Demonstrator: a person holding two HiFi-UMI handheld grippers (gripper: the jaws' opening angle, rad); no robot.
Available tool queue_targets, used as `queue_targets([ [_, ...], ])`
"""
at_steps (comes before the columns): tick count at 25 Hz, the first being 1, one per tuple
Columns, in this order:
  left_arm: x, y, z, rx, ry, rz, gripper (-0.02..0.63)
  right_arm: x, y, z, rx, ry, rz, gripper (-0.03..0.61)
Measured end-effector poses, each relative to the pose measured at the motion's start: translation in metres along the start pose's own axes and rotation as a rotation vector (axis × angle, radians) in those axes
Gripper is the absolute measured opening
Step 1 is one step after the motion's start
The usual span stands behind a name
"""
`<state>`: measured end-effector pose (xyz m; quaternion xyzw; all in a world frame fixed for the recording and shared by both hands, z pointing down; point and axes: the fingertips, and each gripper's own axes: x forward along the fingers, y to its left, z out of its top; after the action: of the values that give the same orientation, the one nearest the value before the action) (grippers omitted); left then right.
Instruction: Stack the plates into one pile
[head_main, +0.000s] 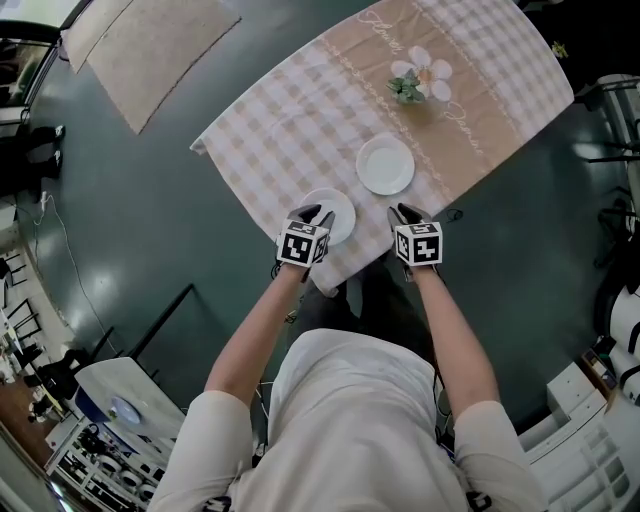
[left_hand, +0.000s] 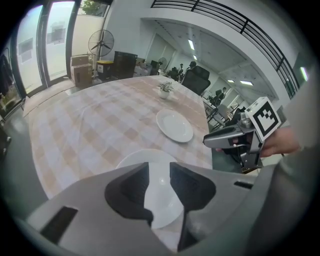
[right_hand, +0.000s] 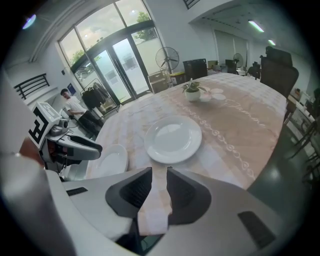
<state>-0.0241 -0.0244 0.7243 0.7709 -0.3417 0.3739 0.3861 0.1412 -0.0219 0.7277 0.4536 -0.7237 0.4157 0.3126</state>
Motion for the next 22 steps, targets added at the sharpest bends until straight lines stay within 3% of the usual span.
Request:
queue_targets([
  [13, 0.037, -0.023, 0.075, -0.043, -0.080, 0.018, 0.135, -0.001, -0.064, 0.035, 0.050, -0.048, 0.010, 0.106],
  [22, 0.070, -0.030, 0.096, -0.023, -0.035, 0.002, 0.135, 0.017, -0.087, 0.055, 0.074, -0.043, 0.022, 0.106],
])
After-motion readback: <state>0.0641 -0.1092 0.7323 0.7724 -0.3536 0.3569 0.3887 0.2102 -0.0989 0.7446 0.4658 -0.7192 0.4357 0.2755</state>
